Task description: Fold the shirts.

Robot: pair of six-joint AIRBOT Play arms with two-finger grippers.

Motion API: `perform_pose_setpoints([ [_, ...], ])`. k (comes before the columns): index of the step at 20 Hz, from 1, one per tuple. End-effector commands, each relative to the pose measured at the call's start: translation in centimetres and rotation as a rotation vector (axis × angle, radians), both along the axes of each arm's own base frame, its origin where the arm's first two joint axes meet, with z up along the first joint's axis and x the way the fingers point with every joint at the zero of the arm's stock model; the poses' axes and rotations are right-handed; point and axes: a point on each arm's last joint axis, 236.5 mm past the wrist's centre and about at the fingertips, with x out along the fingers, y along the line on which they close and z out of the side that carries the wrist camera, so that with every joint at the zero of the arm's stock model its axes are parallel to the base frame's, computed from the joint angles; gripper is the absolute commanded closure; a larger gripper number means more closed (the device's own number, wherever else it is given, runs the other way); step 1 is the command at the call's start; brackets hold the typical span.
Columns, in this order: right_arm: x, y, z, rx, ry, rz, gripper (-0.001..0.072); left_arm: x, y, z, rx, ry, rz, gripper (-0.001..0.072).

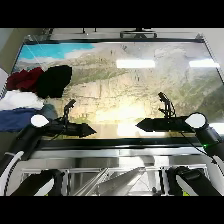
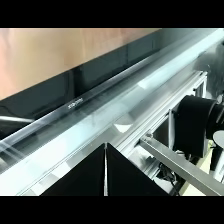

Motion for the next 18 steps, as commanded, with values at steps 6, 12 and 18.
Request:
perform_pose_setpoints([
  [6,6.2,-2.3,0.6,-0.034,-0.167,-0.213,0.0319,16.8,13.8,6.3,0.016,-0.191,0.223,0.0176],
  [12,8.0,-5.2,-1.3,-0.070,-0.125,-0.296,0.0259,25.3,33.9,5.8,0.366,-0.358,0.494,-0.0009],
  [18,8.9,-7.0,-3.0,-0.084,-0.074,-0.354,0.0132,26.5,38.2,-3.7,0.411,-0.184,0.505,-0.0009],
])
